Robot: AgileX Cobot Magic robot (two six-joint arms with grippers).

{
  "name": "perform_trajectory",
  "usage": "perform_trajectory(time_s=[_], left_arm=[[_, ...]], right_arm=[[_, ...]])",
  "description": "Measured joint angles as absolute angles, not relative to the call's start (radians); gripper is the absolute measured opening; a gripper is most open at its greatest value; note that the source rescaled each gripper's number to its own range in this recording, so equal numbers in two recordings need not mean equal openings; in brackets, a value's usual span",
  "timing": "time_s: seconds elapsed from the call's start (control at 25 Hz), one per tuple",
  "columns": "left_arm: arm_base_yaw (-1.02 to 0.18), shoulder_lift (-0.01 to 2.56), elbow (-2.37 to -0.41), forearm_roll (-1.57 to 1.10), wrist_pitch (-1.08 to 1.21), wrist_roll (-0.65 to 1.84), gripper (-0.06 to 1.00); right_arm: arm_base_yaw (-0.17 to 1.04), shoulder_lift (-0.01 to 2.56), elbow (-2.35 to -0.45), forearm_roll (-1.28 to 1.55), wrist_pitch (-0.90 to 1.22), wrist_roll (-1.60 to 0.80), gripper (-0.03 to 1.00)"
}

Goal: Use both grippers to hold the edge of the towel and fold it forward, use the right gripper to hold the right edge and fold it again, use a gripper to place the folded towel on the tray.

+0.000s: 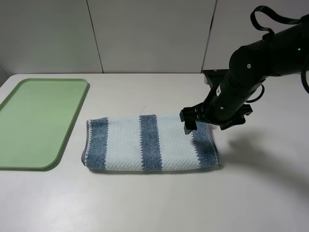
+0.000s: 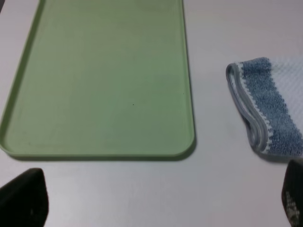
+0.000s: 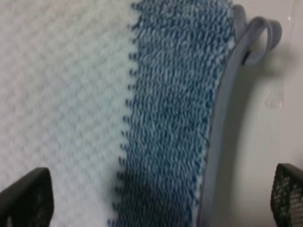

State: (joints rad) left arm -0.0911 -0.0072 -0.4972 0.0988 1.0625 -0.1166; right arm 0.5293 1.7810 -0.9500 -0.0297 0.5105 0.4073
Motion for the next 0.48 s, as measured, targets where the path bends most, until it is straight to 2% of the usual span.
perform_trajectory(time_s=[0.48], left_arm=[[-0.091,-0.007,-0.497,0.099,1.063,-0.117,0.99]], right_arm=[[0.481,1.932,-1.036,-0.051,0.566,0.411,1.00]])
